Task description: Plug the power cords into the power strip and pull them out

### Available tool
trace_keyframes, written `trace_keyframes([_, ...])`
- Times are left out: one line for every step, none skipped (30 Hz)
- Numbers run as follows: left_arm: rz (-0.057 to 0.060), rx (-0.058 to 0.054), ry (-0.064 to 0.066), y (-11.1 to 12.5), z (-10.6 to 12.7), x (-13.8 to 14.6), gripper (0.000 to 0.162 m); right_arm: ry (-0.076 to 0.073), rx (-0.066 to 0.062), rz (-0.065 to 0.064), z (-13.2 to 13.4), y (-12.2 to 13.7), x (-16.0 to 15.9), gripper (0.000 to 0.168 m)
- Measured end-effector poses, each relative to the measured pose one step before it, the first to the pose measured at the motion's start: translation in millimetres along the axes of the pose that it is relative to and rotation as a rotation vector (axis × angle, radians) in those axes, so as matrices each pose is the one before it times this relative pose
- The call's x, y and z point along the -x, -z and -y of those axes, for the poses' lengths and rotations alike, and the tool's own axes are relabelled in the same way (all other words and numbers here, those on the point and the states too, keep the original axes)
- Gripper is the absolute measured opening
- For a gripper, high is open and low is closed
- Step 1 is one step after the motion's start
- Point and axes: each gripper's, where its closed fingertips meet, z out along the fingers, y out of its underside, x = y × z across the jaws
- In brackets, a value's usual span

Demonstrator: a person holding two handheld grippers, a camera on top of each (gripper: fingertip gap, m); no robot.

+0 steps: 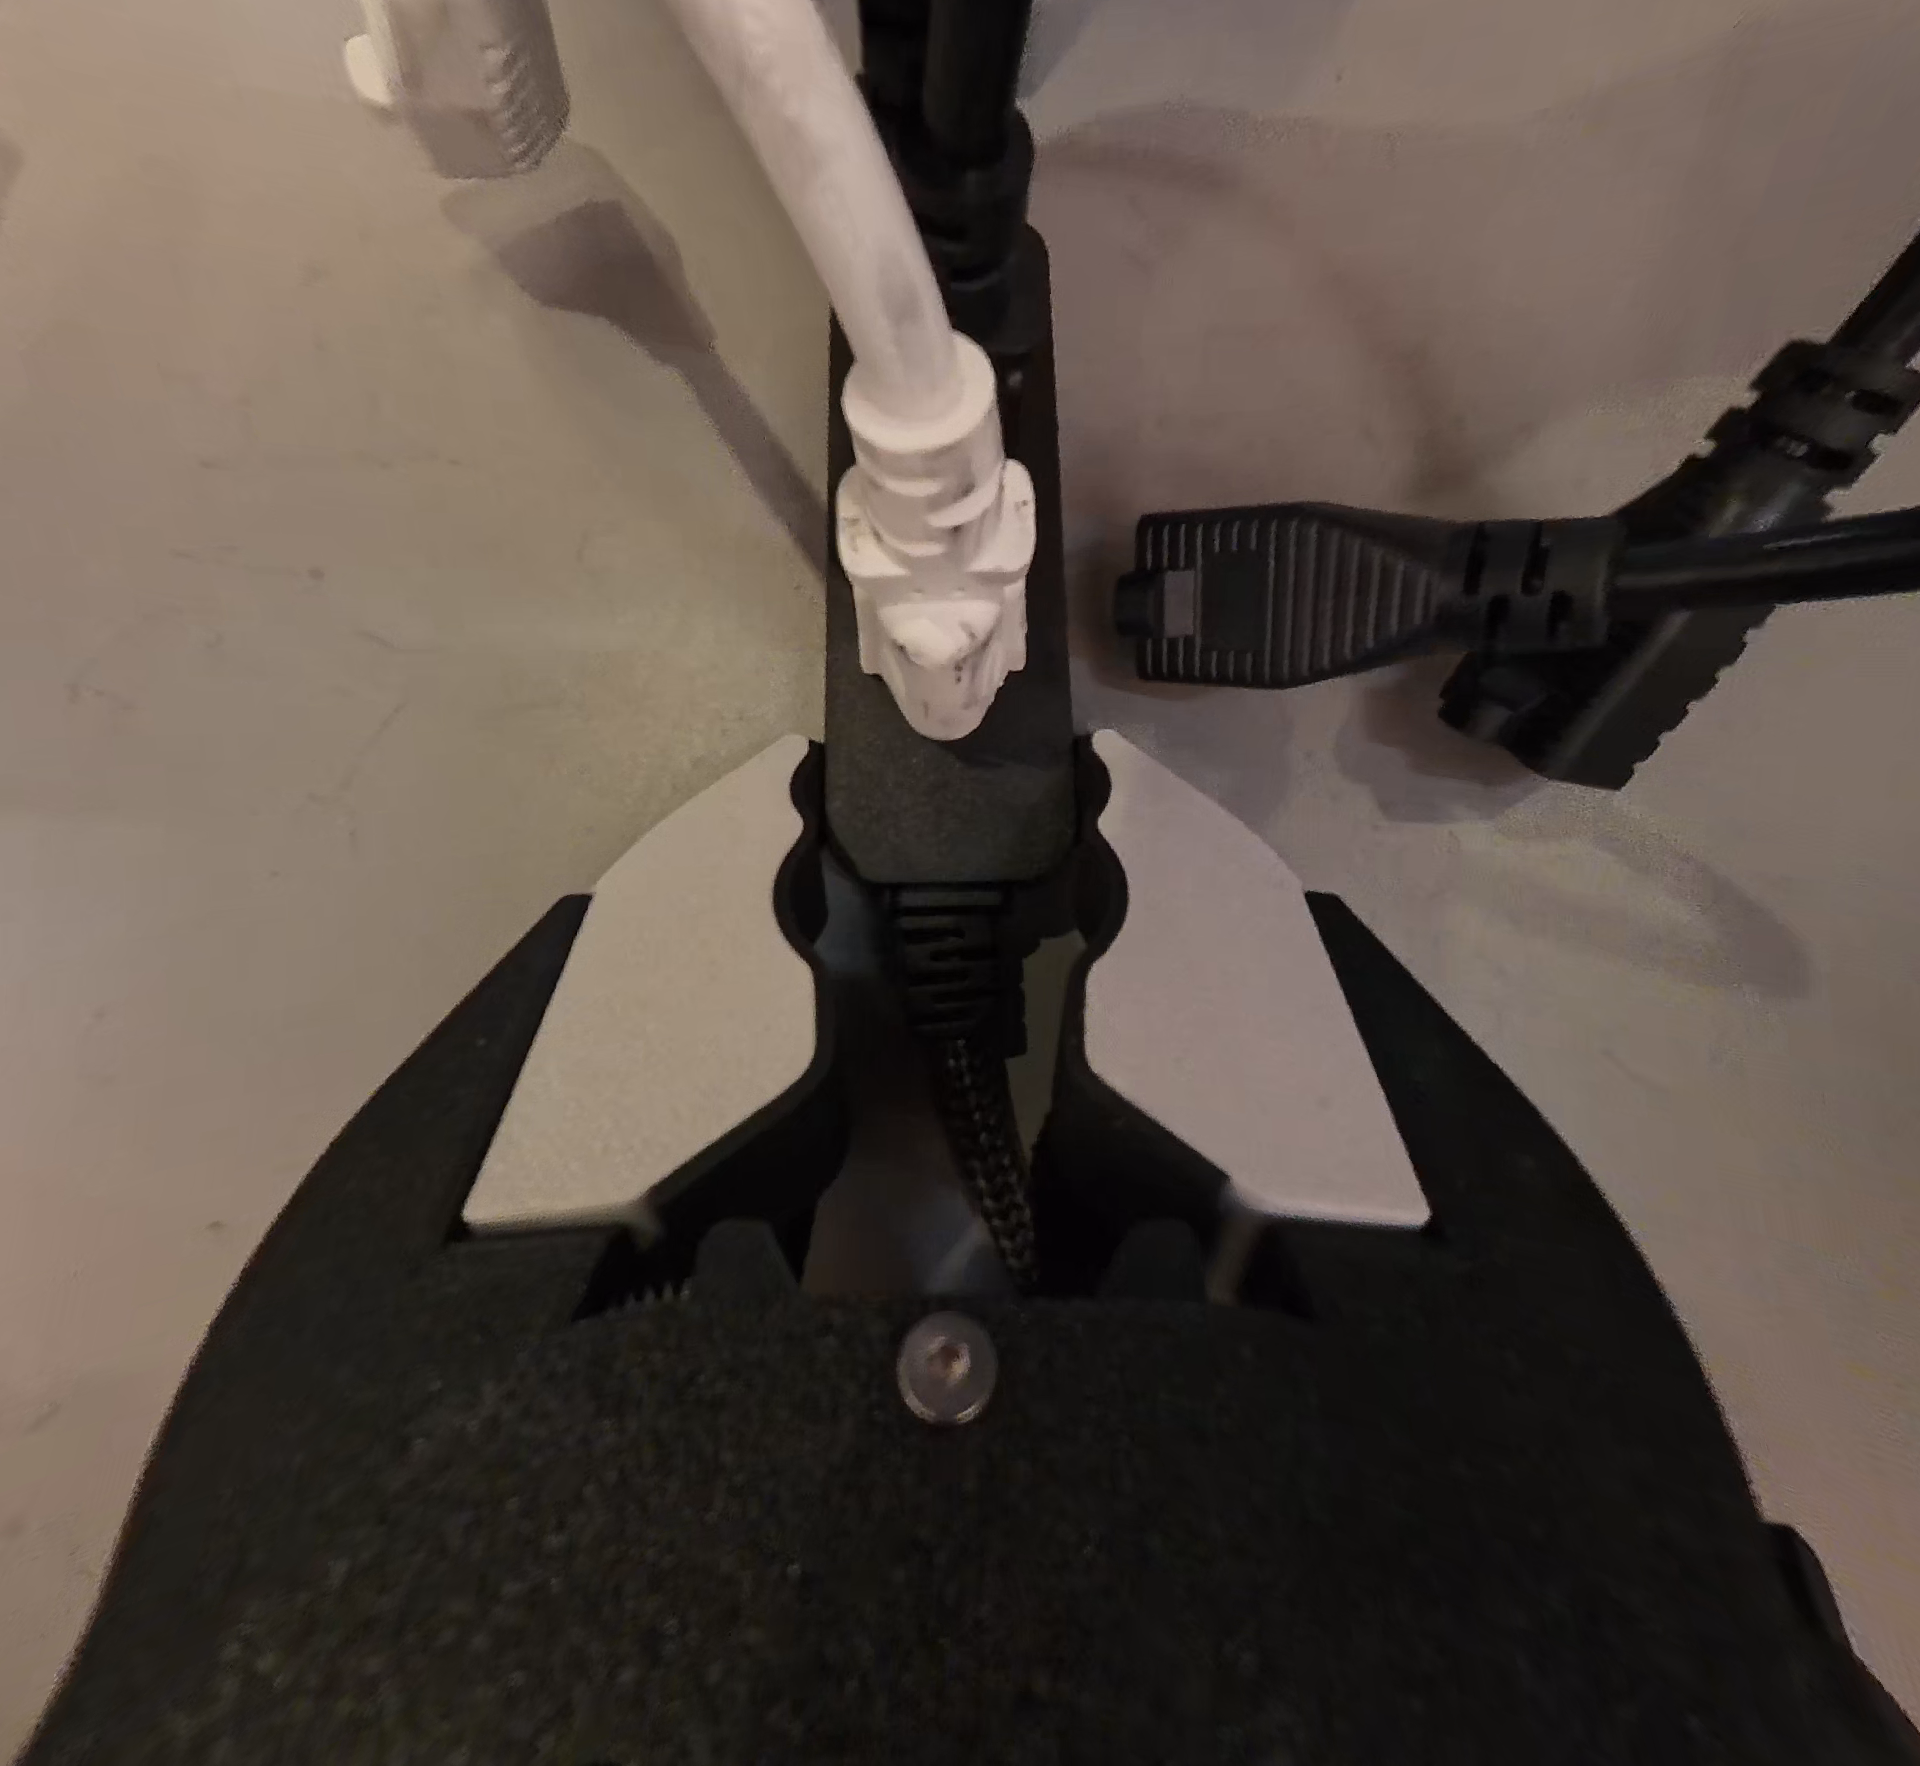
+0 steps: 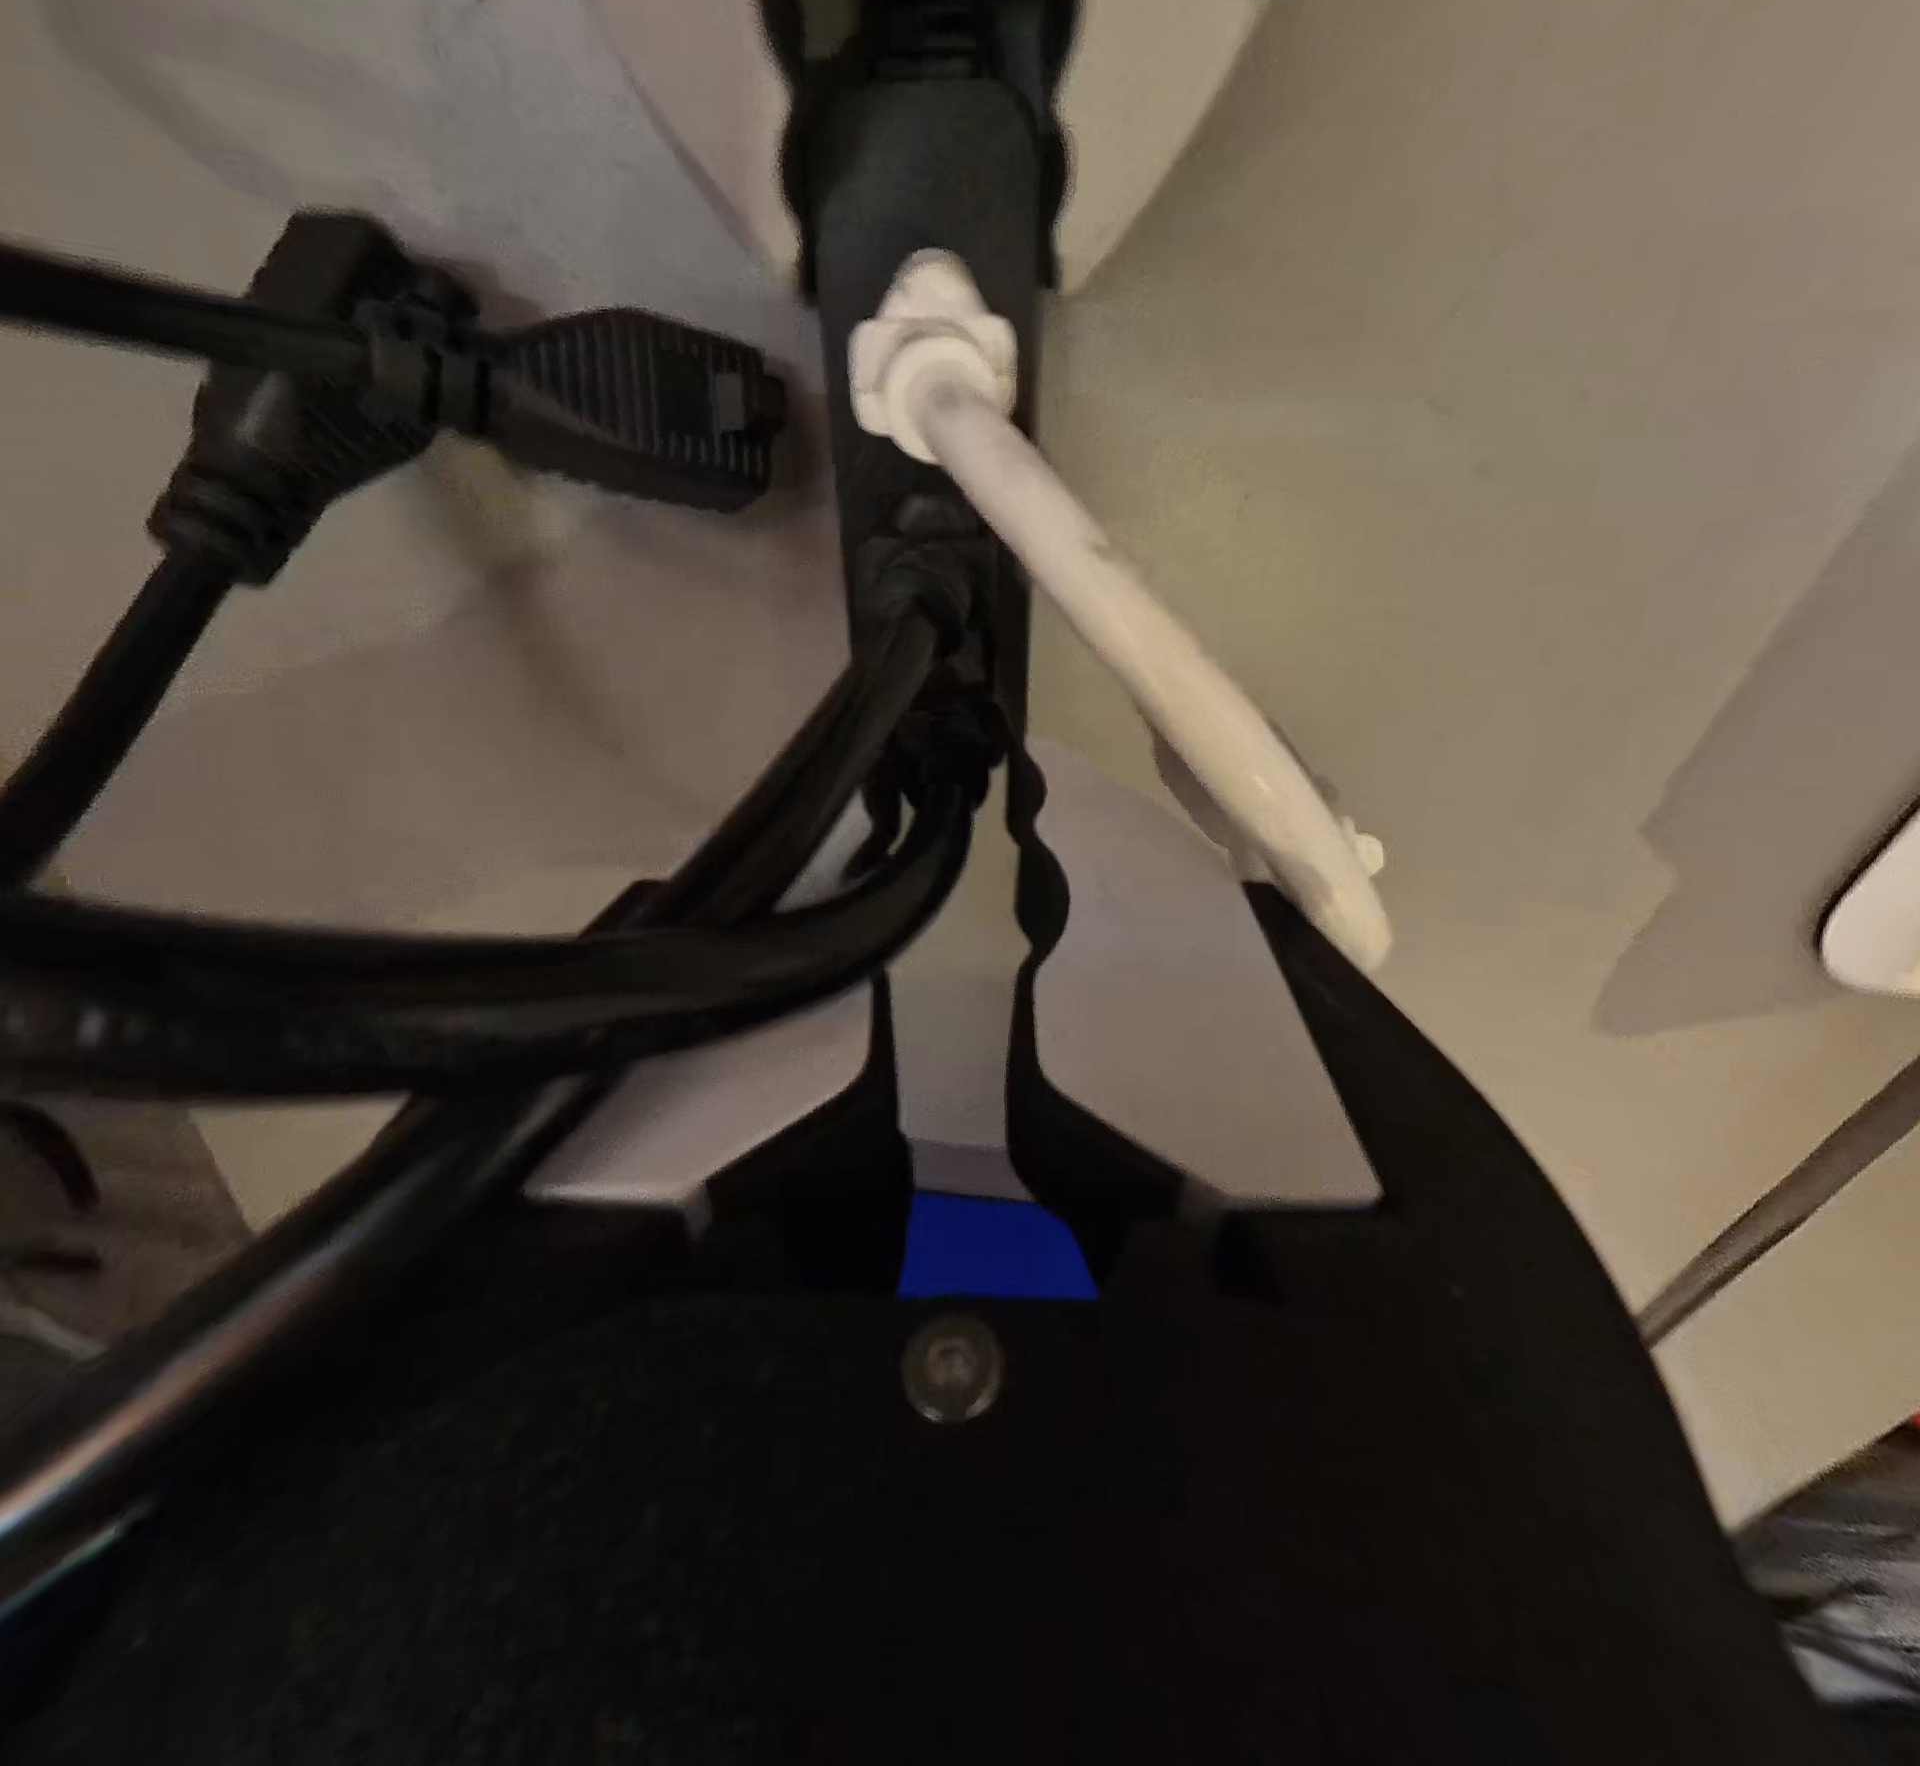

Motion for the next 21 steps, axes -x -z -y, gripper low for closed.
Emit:
trace_keyframes([0.002,-0.001,-0.0009,0.05,0.0,0.11,0.044,-0.0663,-0.0619,-0.0218,0.72,3.79,-1.51,0.022])
trace_keyframes([0.003,-0.0012,0.0005,0.03,0.03,-0.06,0.044,-0.0577,-0.0879,-0.0103,1.03,6.91,1.32,0.021])
trace_keyframes([0.0041,-0.0002,0.0026,-0.12,0.11,-0.04,0.044,-0.051,-0.0632,-0.0381,-3.25,9.24,-1.61,0.02])
trace_keyframes([0.0049,0.0007,0.001,-0.05,-0.15,0.07,0.044,-0.0435,-0.0462,-0.0511,-6.39,11.08,-2.59,0.021])
trace_keyframes([0.0063,0.0015,-0.0029,-0.09,-0.03,0.14,0.044,-0.0569,-0.0426,-0.0447,-6.42,12.19,-1.15,0.024])
trace_keyframes([0.0081,0.0025,-0.008,-0.1,-0.06,0.35,0.044,-0.065,-0.0529,-0.023,-3.84,12.55,3.06,0.028])
trace_keyframes([0.0102,0.0008,-0.0132,-0.03,0.14,0.48,0.045,-0.057,-0.0616,-0.0153,-1.69,11.92,6.75,0.03])
trace_keyframes([0.0194,-0.0022,-0.015,0.38,0.69,1.98,0.05,-0.0416,-0.0529,-0.0359,-2.18,9.92,6.46,0.031])
trace_keyframes([0.0198,0.0011,-0.0116,1.29,0.44,2.41,0.055,-0.023,-0.0339,-0.057,-4.57,7.33,4.28,0.032])
trace_keyframes([0.0081,0.0079,-0.0024,2.27,0.28,0.83,0.057,-0.0146,-0.0234,-0.0804,-6.28,5.07,0.71,0.032])
trace_keyframes([0.003,0.007,0.0064,4.14,1.4,-0.14,0.057,-0.015,-0.0235,-0.0882,-6.66,2.87,-1.37,0.031])
trace_keyframes([-0.0006,-0.0018,0.0127,6.01,3.14,-1.29,0.057,-0.0092,-0.0296,-0.0531,-6.19,0.59,2.18,0.031])
trace_keyframes([0.0018,-0.0085,0.0191,7.74,4.79,-1.89,0.057,-0.0302,-0.0389,-0.0293,-5.88,-1.03,4.51,0.031])
trace_keyframes([0.0151,-0.0083,0.0233,9.57,5.12,-1.17,0.057,-0.0583,-0.0433,-0.0108,-5.6,-2.69,5.68,0.031])
trace_keyframes([0.0218,-0.0115,0.0256,11.29,5.12,-1.87,0.057,-0.0763,-0.0409,0.0104,-5.97,-3.78,7.02,0.031])
trace_keyframes([0.0257,-0.0216,0.0341,12.32,5.47,-2.97,0.055,-0.0796,-0.0433,0.0269,-5.46,-3.91,8.7,0.035])
trace_keyframes([0.0409,-0.0254,0.0523,12.47,4.55,-2.11,0.052,-0.0637,-0.0431,0.0186,-5.3,-2.99,7.59,0.038])
trace_keyframes([0.0531,-0.0177,0.0691,11.9,1.59,-1.8,0.051,-0.0394,-0.0441,0.0024,-5.11,-1.56,5.58,0.038])
trace_keyframes([0.0585,-0.0086,0.0746,11.57,-2.18,-2.66,0.049,-0.0208,-0.0422,-0.0027,-4.75,0.04,4.53,0.038])
trace_keyframes([0.0568,-0.0158,0.0721,11.06,-4.42,-4.14,0.048,-0.0225,-0.036,-0.0091,-4.93,1.84,2.97,0.037])
trace_keyframes([0.0428,-0.0253,0.063,10.52,-6.1,-6.73,0.046,-0.0302,-0.0292,-0.0044,-5.58,3.5,3.13,0.037])
